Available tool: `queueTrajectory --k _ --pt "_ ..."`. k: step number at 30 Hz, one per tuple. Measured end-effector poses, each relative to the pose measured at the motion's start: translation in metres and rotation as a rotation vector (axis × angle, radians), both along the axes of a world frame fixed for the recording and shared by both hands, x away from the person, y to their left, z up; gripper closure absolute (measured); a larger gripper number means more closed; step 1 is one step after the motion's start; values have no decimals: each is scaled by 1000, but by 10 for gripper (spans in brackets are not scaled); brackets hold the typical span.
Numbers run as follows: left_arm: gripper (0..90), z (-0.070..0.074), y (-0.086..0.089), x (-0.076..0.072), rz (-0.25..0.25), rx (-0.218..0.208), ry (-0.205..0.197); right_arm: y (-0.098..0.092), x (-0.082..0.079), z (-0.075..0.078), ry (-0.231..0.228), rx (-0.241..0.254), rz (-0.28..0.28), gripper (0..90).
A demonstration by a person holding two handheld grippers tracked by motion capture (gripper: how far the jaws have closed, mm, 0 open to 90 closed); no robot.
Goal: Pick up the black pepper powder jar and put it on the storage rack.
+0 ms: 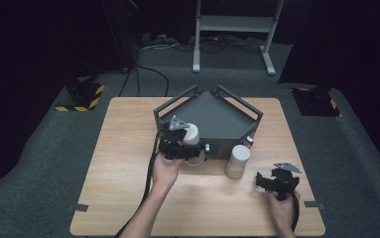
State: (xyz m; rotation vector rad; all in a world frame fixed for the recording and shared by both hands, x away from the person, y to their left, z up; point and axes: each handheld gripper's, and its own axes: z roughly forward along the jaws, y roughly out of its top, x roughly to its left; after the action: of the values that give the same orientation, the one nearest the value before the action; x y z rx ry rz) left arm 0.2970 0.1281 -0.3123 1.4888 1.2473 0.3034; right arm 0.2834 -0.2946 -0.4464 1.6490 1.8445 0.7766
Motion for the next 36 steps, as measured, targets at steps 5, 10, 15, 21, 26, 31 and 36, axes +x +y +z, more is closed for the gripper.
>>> queueTrajectory --k 5,10,15,21,26,31,36 --pt "339 14 -5 20 24 -12 12 0 0 0 0 0 0 34" --pt "340 26 -14 35 61 21 12 0 0 0 0 1 0 34" --pt "340 35 -25 51 125 48 17 0 0 0 0 2 -1 34" --pt "340 39 -37 66 180 103 25 0 0 0 0 3 -2 34" --pt "341 37 -44 76 239 136 39 0 0 0 0 4 -2 33" --pt "341 28 -50 86 263 150 55 0 0 0 0 3 -1 34" --pt "342 19 -55 94 245 173 74 0 0 0 0 4 -2 33"
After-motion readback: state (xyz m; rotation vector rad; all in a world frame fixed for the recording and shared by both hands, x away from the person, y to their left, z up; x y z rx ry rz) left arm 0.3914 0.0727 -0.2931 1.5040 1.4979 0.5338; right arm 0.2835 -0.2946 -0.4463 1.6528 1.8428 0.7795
